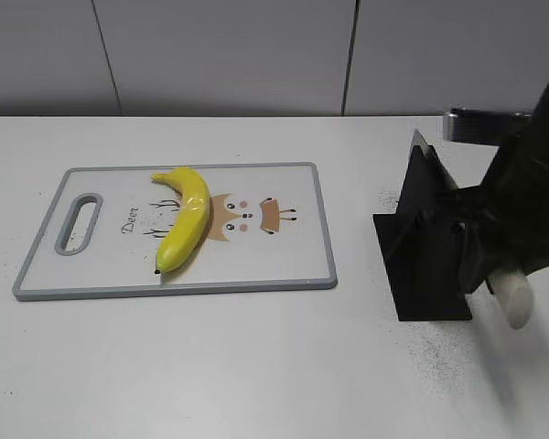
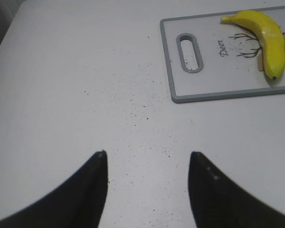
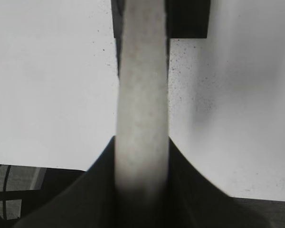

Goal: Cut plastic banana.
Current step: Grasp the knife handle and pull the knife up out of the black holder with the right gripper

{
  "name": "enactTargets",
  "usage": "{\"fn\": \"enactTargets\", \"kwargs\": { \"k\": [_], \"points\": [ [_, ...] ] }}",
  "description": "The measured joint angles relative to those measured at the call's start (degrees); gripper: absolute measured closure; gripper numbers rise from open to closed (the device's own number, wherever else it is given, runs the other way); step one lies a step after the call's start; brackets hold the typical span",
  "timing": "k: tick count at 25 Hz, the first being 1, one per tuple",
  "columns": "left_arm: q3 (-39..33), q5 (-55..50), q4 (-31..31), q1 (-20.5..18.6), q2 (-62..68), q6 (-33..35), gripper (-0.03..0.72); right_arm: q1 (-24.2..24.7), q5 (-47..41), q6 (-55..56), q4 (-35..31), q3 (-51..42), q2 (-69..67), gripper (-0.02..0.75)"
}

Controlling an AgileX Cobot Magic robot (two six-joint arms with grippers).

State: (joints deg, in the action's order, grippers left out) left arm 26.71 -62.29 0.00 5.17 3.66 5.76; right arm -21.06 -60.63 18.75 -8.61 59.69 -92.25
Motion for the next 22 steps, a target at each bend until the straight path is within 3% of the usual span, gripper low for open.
{"fn": "enactTargets", "kwargs": {
  "k": [14, 22],
  "points": [
    [0.0, 0.15, -0.67, 0.0, 0.0, 0.34, 0.179, 0.0, 1.75, 0.44, 3.93, 0.0, 16.75, 0.577],
    [2.28, 1.9, 2.38, 0.0, 6.16, 4.96, 0.179, 0.0, 10.65, -17.55, 1.08, 0.0, 17.17, 0.577]
  ]
}}
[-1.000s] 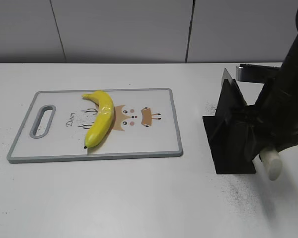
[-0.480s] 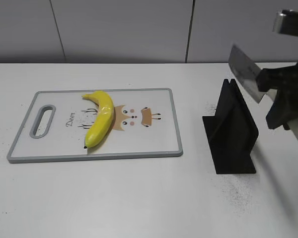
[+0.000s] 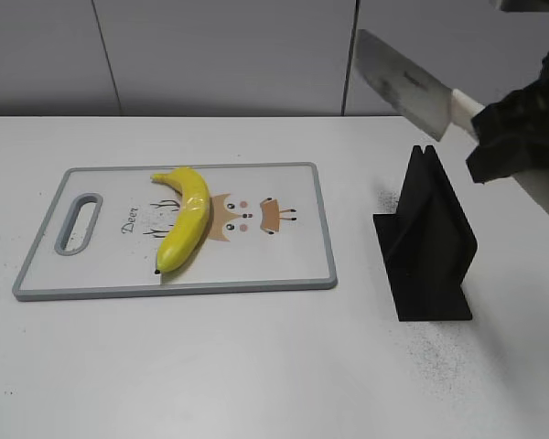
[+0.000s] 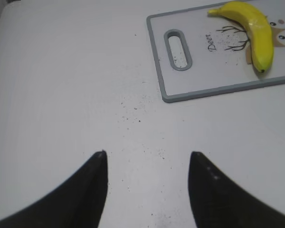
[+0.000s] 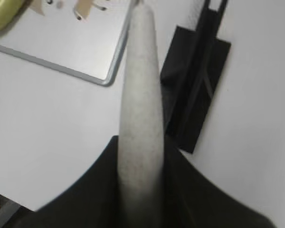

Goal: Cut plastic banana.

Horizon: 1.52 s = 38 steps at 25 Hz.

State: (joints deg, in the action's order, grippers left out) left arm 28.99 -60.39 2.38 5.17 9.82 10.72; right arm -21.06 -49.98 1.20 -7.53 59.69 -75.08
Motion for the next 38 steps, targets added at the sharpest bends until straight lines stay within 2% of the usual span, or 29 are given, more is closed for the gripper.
{"fn": "enactTargets", "kwargs": {
  "k": [4, 10, 13, 19, 27, 31, 38],
  "points": [
    [2.91, 3.94, 1.96, 0.0, 7.05, 8.27, 0.179, 0.0, 3.2, -10.7, -3.49, 0.93, -0.33, 0.577],
    [7.46, 11.47, 10.21, 0.0, 21.38, 19.02, 0.179, 0.0, 2.63, -18.26, -4.16, 8.18, -5.32, 0.577],
    [11.09, 13.35, 14.31, 0.0, 29.19, 26.23, 0.179, 0.0, 2.57, -26.18, -5.17, 11.63, -8.65, 0.577],
    [21.44, 10.64, 24.1, 0.0, 45.37, 46.86, 0.179, 0.0, -0.1, -40.62, -6.66, 18.97, -17.29, 0.577],
    [37.49, 4.45, 32.07, 0.0, 66.24, 65.92, 0.179, 0.0, -8.84, -56.96, -10.11, 32.06, -30.62, 0.577],
    [44.07, 1.65, 35.38, 0.18, 74.34, 71.89, 0.179, 0.0, -11.12, -65.02, -13.35, 37.52, -36.29, 0.577],
    [52.81, 0.14, 35.72, 2.32, 84.37, 75.09, 0.179, -0.73, -13.98, -74.37, -15.36, 42.54, -41.62, 0.577]
  ]
}}
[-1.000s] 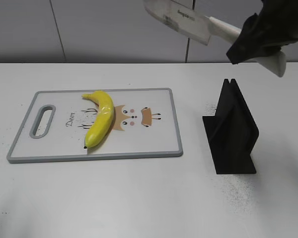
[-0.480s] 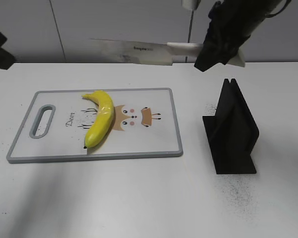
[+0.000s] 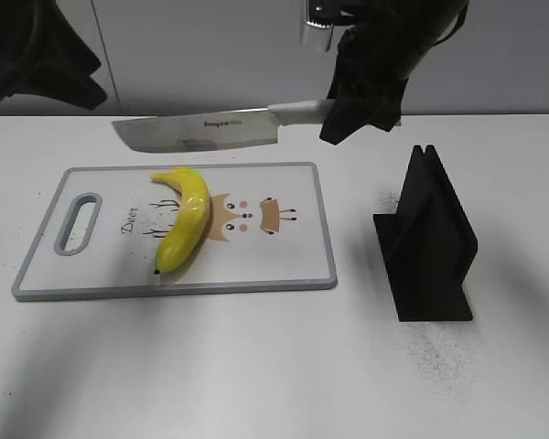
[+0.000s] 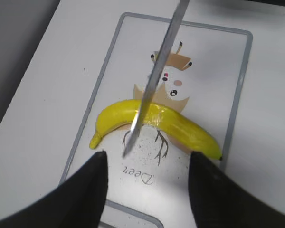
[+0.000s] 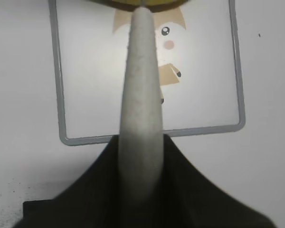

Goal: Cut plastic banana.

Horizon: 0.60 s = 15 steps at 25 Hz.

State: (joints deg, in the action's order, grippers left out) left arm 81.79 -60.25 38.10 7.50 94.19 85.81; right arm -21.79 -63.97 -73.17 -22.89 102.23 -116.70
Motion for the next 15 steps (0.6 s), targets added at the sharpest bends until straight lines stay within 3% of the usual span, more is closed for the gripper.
{"fn": "enactTargets", "kwargs": {
  "k": [11, 13, 15],
  "points": [
    [2.49, 0.27, -0.61, 2.34, 11.21, 3.24, 0.188, -0.63, 0.27, -7.66, -4.61, 2.08, -2.42, 0.578],
    [2.49, 1.8, -0.73, 2.34, 12.12, 3.24, 0.219, -0.63, 0.32, -7.84, -4.65, 2.08, -2.47, 0.578],
    [2.49, 3.18, -0.84, 2.34, 12.65, 3.24, 0.305, -0.63, 0.65, -7.91, -4.67, 2.13, -2.71, 0.578]
  ]
}}
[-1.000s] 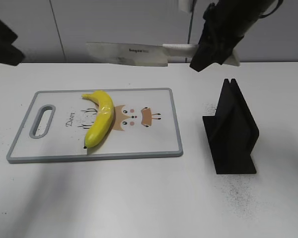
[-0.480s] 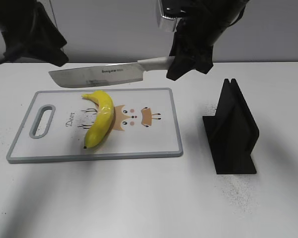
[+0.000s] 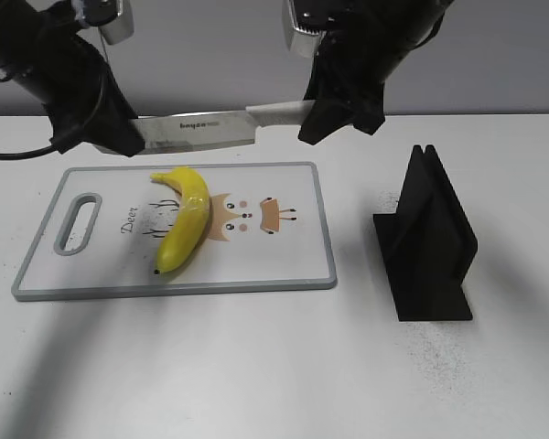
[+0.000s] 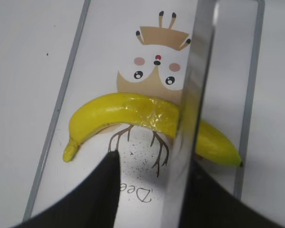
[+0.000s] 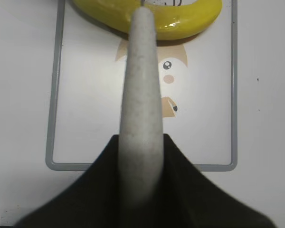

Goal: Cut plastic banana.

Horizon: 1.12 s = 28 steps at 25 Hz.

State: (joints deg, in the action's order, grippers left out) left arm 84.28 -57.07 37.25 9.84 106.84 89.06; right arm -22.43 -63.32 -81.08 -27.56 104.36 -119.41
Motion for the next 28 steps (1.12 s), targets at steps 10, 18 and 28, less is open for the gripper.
{"fn": "enactTargets", "kwargs": {
  "k": [10, 18, 28],
  "points": [
    [0.0, 3.21, -0.44, 0.2, 5.02, 1.09, 0.684, 0.0, 3.87, 0.01, 0.23, 0.33, -4.48, 0.578],
    [0.11, 6.93, 0.11, 0.31, 15.31, 1.89, 0.682, 0.0, 6.42, 0.55, 0.48, 0.5, -14.45, 0.578],
    [1.54, 5.55, 2.12, 0.22, 17.07, 2.72, 0.678, 0.52, 5.41, 1.79, 1.56, 1.5, -17.34, 0.576]
  ]
}}
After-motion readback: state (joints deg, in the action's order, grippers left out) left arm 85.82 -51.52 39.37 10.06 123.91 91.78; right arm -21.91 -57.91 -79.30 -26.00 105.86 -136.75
